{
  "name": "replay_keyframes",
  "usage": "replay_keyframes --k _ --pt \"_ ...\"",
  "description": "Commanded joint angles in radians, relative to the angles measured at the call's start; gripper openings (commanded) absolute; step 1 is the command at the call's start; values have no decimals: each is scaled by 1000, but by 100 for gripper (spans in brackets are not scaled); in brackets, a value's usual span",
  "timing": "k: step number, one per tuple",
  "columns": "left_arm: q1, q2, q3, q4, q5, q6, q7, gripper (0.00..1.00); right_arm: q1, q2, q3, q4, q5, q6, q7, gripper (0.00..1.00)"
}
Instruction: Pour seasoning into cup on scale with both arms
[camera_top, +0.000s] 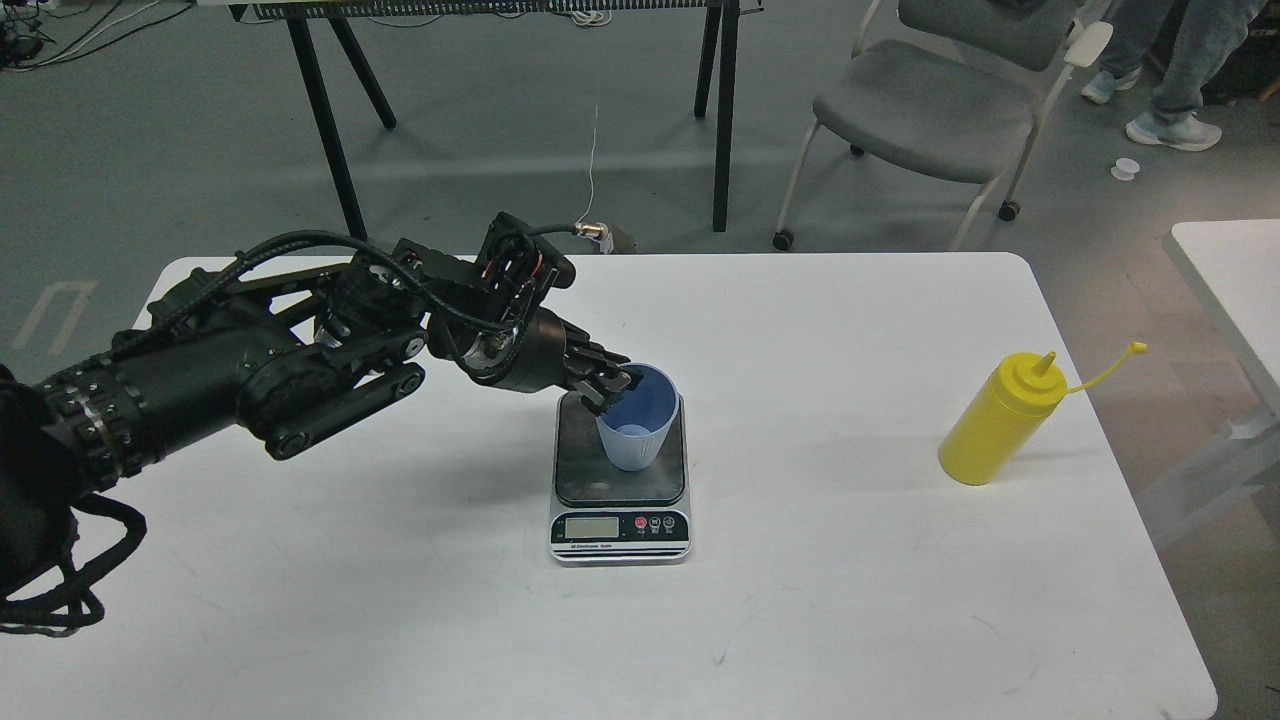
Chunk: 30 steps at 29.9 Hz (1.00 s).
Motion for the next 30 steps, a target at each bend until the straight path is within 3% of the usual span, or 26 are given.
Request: replay_keyframes --k 1,3,8,14,25,30 --pt "-1 1 -1 14 -7 24 0 66 0 -2 0 0 0 0 0 100" --pt "-6 4 -6 16 -10 49 0 76 0 -3 0 0 0 0 0 100" --pt "-33 39 -27 14 -102 76 -7 88 -20 -13 0 1 0 0 -2 100" --pt "-72 93 -116 14 -621 76 -14 99 -139 -114 0 107 98 0 -6 100" --pt "-70 88 -237 201 -1453 64 0 99 -488 -167 -3 395 284 0 0 100" --pt "-67 84 -239 234 -1775 64 61 99 -583 -164 -5 572 376 0 14 100"
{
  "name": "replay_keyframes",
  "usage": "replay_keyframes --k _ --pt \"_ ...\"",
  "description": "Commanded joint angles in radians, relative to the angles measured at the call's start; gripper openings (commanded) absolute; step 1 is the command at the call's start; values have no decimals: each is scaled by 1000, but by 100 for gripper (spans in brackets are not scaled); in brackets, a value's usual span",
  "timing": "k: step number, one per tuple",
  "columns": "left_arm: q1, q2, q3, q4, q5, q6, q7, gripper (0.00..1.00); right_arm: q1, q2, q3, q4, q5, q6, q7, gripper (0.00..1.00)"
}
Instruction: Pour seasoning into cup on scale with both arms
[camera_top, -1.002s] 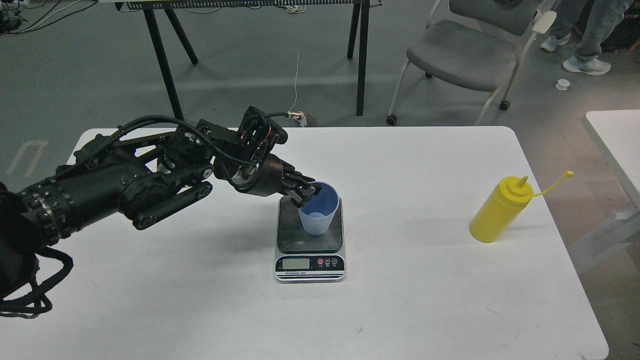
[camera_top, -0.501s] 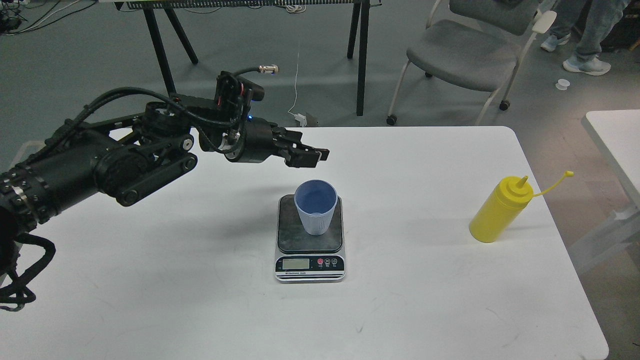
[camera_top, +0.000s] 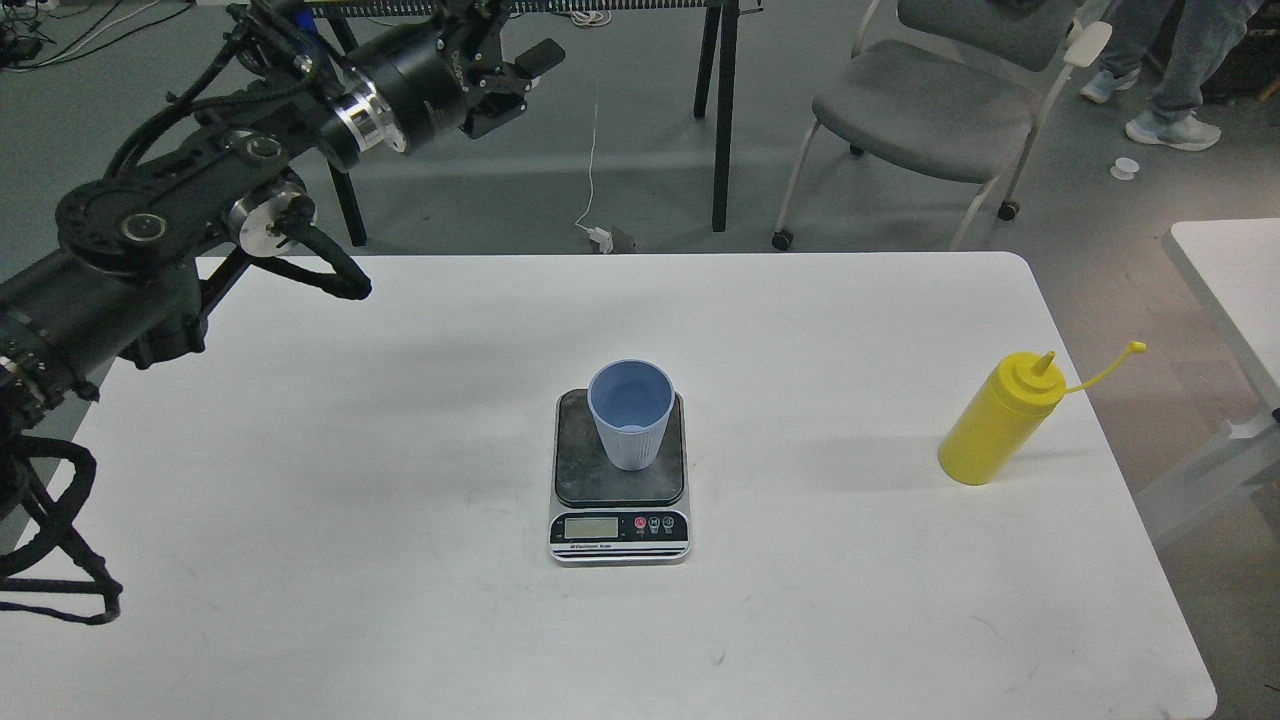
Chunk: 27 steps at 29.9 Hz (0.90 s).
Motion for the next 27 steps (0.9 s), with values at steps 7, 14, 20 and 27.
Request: replay_keyframes --k 7,14,20,27 --pt "22 -8 -2 10 -333 6 79 99 -102 189 -7 177 37 0 31 100" --pt "22 2 -1 10 -328 12 79 99 -119 367 -17 171 -2 0 31 100" --pt "22 6 2 9 -322 12 79 99 -105 450 -17 124 -61 0 30 100" --pt "20 12 7 -1 -321 13 79 99 -71 479 -14 85 -61 0 21 100"
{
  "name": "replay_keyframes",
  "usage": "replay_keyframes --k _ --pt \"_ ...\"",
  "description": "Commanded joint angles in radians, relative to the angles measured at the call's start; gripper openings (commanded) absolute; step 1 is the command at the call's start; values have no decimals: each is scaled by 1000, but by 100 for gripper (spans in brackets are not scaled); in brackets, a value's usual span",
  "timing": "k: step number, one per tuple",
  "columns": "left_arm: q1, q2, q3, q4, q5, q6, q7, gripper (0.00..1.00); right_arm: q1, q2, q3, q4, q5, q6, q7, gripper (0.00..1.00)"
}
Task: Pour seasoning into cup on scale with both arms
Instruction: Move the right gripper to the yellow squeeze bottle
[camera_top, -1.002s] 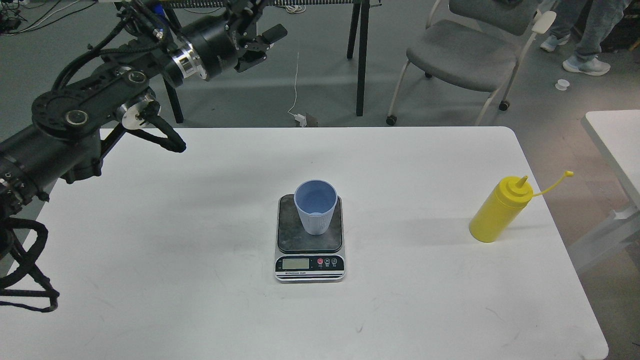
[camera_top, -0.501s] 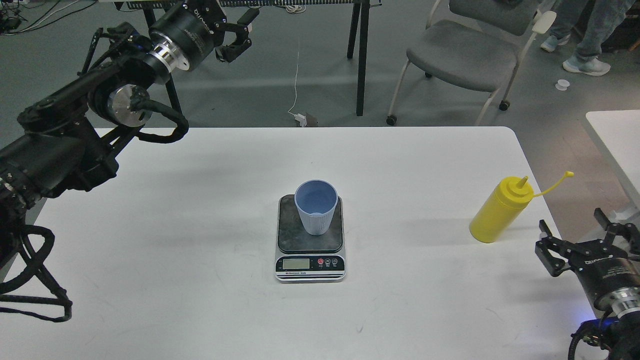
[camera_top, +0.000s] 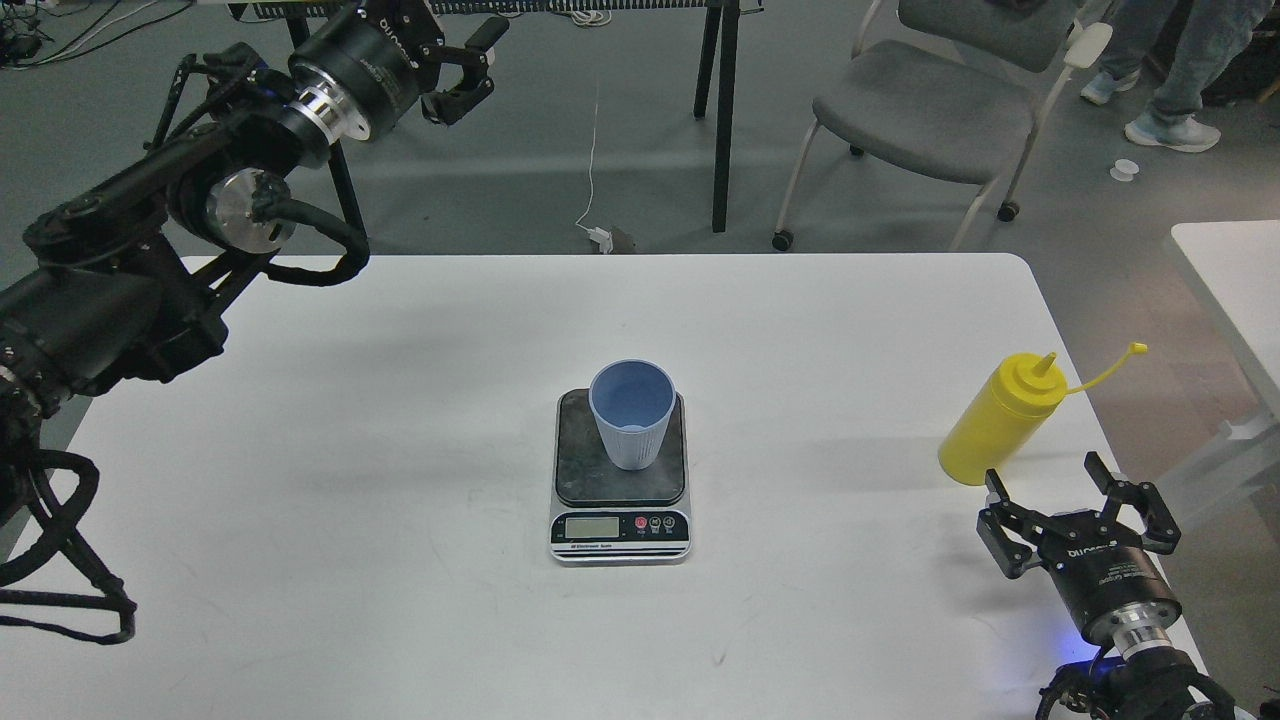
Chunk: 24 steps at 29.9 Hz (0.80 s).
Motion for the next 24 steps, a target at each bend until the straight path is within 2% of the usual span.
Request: replay_keyframes --k 1,9,24 --pt "0 5 4 -4 2 -1 0 99 27 3 2 -24 0 0 -3 100" --pt "-2 17 9 -6 3 -3 1 99 93 11 0 -79 1 0 -4 100" --pt "-5 29 9 -7 3 -1 3 99 182 113 -25 -187 -2 0 -4 99"
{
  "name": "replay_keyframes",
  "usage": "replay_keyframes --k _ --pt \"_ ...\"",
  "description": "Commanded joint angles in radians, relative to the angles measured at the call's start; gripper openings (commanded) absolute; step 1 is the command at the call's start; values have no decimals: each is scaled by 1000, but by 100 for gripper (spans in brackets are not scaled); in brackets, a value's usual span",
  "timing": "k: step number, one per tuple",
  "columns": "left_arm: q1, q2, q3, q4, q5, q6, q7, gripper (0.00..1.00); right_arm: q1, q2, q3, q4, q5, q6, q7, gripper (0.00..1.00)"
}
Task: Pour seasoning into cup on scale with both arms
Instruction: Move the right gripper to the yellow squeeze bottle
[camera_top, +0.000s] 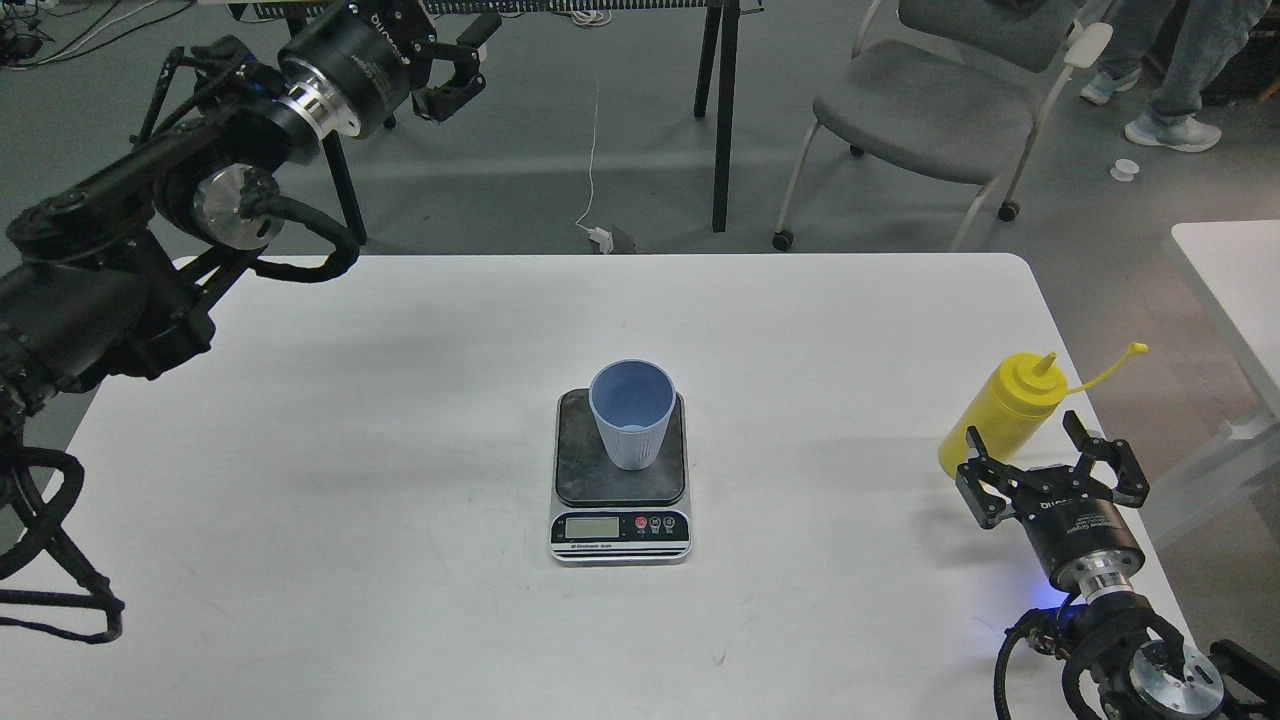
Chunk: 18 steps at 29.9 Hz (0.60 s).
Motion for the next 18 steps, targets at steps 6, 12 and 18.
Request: replay_keyframes --k 6,12,18 --pt "0 11 0 0 0 -1 0 99 27 29 3 -30 0 0 2 99" --pt "1 17 2 0 0 -1 0 99 76 38 5 -83 0 0 6 98" --pt "1 17 2 0 0 -1 0 99 122 67 -2 -142 -3 0 3 93"
